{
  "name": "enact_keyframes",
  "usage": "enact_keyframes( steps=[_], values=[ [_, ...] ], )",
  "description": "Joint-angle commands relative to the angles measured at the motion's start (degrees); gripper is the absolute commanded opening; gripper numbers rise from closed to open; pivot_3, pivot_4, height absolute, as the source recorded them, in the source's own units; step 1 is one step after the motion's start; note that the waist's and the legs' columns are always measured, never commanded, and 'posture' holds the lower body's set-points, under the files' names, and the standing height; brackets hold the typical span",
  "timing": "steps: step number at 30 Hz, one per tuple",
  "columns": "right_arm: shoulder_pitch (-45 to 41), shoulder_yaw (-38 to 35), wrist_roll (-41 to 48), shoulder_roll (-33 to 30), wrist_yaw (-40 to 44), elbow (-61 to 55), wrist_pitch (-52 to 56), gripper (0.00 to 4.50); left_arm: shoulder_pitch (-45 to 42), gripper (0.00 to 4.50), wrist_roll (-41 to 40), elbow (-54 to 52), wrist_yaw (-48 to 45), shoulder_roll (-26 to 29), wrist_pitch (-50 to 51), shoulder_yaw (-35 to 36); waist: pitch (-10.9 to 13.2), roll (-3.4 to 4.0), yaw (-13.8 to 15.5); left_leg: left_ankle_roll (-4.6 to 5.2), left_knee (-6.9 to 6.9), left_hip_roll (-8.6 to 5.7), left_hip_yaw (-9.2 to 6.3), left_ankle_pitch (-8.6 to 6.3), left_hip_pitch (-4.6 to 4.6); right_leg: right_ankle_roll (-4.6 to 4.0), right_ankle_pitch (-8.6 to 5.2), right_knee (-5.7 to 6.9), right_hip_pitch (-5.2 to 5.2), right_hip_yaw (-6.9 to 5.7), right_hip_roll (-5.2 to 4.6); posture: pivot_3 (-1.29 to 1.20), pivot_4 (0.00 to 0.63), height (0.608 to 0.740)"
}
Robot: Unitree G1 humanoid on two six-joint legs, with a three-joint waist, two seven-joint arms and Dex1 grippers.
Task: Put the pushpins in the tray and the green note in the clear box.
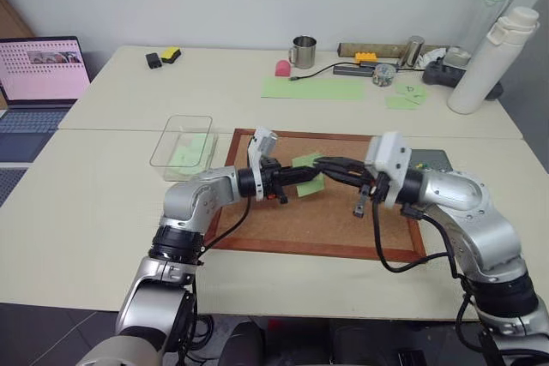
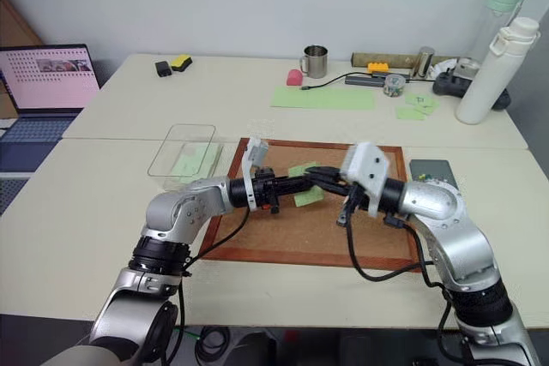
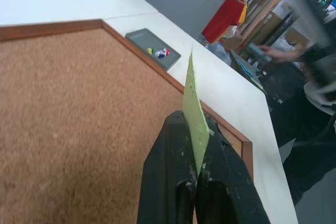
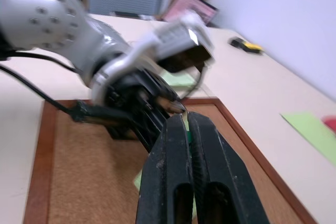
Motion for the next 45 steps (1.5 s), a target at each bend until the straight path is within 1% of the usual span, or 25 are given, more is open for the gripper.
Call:
enact_keyframes(
  steps=[1,4,9,12,15,16,19,25,26,33,36,38,40,42,45],
  values=[
    [-0.1,-11.5,2.0,1.3,-10.1,7.3,4.6,0.00,-2.2,0.02,0.8,-8.0,-1.5,-1.5,-5.1,-2.4,0.0,0.00,0.0,0.00,-0.01,0.00,0.01,0.00,0.01,0.00,0.00,0.00,0.00,0.01,0.00,0.00,0.150,0.740],
    [-0.3,-16.8,0.3,0.6,-15.1,17.1,3.9,0.00,-2.1,0.02,5.6,-10.5,-3.3,-1.5,-12.4,-6.9,0.0,0.01,0.1,-0.01,-0.01,-0.02,0.03,0.01,0.01,0.00,0.00,0.00,0.00,0.02,-0.02,0.00,0.150,0.740],
    [-4.4,-21.9,0.4,0.6,-20.1,31.7,2.6,0.00,-2.5,0.02,14.2,-6.7,-3.7,-3.5,-24.6,-13.2,0.0,0.06,-0.2,0.00,-0.09,-0.01,0.16,0.00,0.10,0.00,0.00,0.01,-0.01,0.14,0.01,0.00,0.150,0.740],
    [-7.1,-22.6,-0.4,0.0,-20.7,39.2,0.6,0.00,-2.8,0.02,16.1,-5.3,-3.8,-4.6,-27.5,-14.8,0.0,0.07,-0.5,0.01,-0.10,-0.02,0.27,0.00,0.12,0.00,0.00,0.01,-0.03,0.26,0.02,0.00,0.150,0.740],
    [-9.2,-22.8,-0.5,-0.5,-20.4,44.4,-0.6,0.00,-2.6,0.02,16.4,-5.3,-4.0,-5.1,-27.4,-15.2,0.0,0.08,-0.5,0.02,-0.11,0.00,0.27,0.00,0.12,0.00,0.00,0.01,-0.04,0.26,0.05,0.00,0.150,0.740],
    [-9.9,-22.6,-0.6,-0.7,-20.0,46.4,-1.3,0.22,-2.3,0.01,16.6,-5.5,-4.0,-5.1,-27.2,-15.3,0.0,0.08,-0.5,0.02,-0.10,0.01,0.27,-0.01,0.11,0.00,0.00,0.00,-0.04,0.25,0.04,0.00,0.150,0.740],
    [-11.9,-22.9,-0.5,-1.0,-19.5,51.9,-3.4,0.66,-1.3,0.00,16.9,-6.6,-4.2,-4.6,-26.8,-15.4,0.0,0.08,-0.5,0.02,-0.09,0.00,0.27,-0.01,0.09,0.00,0.00,-0.01,-0.04,0.25,0.03,0.00,0.150,0.740],
    [-13.3,-22.2,-0.9,-2.3,-18.0,56.2,-7.0,2.11,-0.6,0.00,16.5,-8.0,-4.1,-4.1,-25.4,-14.8,0.0,0.08,-0.5,0.02,-0.09,0.00,0.27,0.00,0.09,0.00,0.00,-0.01,-0.04,0.25,0.02,0.00,0.150,0.740],
    [-13.4,-22.1,-0.8,-2.4,-17.8,56.5,-7.3,2.11,-0.6,0.00,16.4,-8.0,-4.0,-4.1,-25.3,-14.7,0.0,0.08,-0.5,0.02,-0.09,0.00,0.28,0.00,0.09,0.00,0.00,-0.01,-0.04,0.25,0.02,0.00,0.150,0.740],
    [-12.5,-22.0,-0.5,-3.6,-16.3,54.7,-7.9,2.11,-0.9,0.00,16.5,-7.7,-3.3,-3.9,-25.4,-13.7,0.0,0.08,-0.5,0.01,-0.08,0.00,0.28,0.00,0.09,0.00,0.00,0.00,-0.04,0.25,0.02,0.00,0.150,0.740],
    [-10.6,-19.3,-1.4,-4.4,-12.4,49.7,-10.5,2.11,-1.8,0.00,16.4,-7.3,-1.3,-3.0,-24.9,-10.9,0.0,0.08,-0.5,0.01,-0.08,0.00,0.28,0.00,0.09,0.00,0.00,0.00,-0.04,0.24,0.02,0.00,0.150,0.740],
    [-7.6,-16.6,1.5,-4.5,-5.7,40.3,-10.3,2.11,-2.5,0.00,15.8,-7.4,2.2,-1.6,-22.8,-6.9,0.0,0.10,-0.5,0.02,-0.08,0.01,0.27,0.00,0.09,0.00,0.00,0.00,-0.04,0.23,0.02,0.00,0.150,0.740],
    [-4.5,-14.6,6.6,-4.5,-1.1,28.7,-6.2,2.11,-2.4,0.00,15.2,-7.7,8.3,-0.3,-19.1,-1.3,0.0,0.11,-0.9,0.02,-0.08,0.02,0.26,0.00,0.10,0.00,0.00,0.00,-0.04,0.24,0.03,0.00,0.150,0.740],
    [-3.1,-13.8,11.6,-3.7,-0.6,19.8,-1.1,2.11,-1.9,0.00,14.5,-8.0,14.5,0.5,-15.8,4.1,0.0,0.11,-1.2,0.03,-0.10,0.05,0.15,-0.01,0.08,0.01,0.00,0.00,-0.04,0.19,0.07,0.00,0.150,0.740],
    [-4.4,-12.3,18.9,-2.7,-2.7,9.1,6.8,2.11,-0.3,0.00,16.9,-8.2,23.6,2.8,-14.5,10.9,0.0,0.11,-1.3,0.03,-0.08,0.05,0.06,-0.01,0.06,0.01,0.00,0.02,-0.04,0.13,0.04,0.00,0.150,0.740]
  ],
)
